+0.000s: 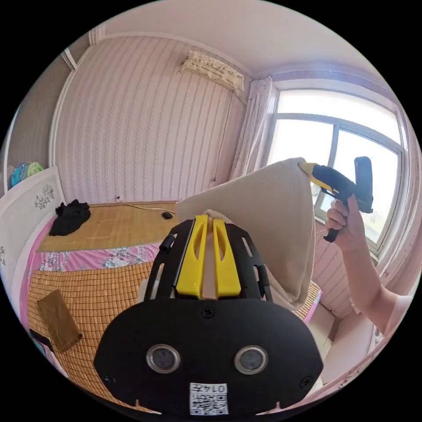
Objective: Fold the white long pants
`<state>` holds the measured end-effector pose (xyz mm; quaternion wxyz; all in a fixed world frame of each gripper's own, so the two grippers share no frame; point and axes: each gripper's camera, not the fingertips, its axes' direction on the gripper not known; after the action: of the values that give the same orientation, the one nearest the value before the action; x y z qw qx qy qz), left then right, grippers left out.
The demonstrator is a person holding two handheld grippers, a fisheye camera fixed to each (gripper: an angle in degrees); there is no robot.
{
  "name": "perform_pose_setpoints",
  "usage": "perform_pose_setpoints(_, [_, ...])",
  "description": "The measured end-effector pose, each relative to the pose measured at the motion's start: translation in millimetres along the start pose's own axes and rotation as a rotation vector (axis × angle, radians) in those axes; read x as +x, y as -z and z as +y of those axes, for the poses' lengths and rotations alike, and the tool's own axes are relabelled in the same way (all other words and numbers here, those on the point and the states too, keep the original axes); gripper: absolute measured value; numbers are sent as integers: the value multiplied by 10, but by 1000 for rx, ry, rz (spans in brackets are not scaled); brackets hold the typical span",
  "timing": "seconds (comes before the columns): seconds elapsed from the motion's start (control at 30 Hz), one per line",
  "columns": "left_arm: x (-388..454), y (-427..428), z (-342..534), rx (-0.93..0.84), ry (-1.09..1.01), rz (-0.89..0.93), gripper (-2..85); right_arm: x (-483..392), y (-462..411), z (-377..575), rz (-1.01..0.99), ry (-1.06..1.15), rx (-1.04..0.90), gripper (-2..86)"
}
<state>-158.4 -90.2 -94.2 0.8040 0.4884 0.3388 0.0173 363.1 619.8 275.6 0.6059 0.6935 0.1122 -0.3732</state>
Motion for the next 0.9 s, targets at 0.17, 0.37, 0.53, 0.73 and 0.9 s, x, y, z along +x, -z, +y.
perform_pose_setpoints(0.17, [-463, 1679, -301, 224, 4, -181, -10, -1008, -252, -195, -200, -12, 169, 13])
perform_pose_setpoints(0.37, [-309, 2133, -508, 161, -179, -172, -9, -993, -740, 804, -316, -337, 152, 18])
perform_pose_setpoints(0.53, [45, 1323, 254, -112, -298, 217, -4, -798, -1185, 2401, -208, -493, -186, 32])
perform_pose_setpoints(0.73, [-19, 451, 2300, -547, -16, 317, 26, -529, -1703, 4338, 26, -708, -862, 66])
perform_pose_setpoints(0.9, [-741, 1268, 2961, -639, 198, 45, 49, -455, -1749, 4116, 43, -577, -727, 163])
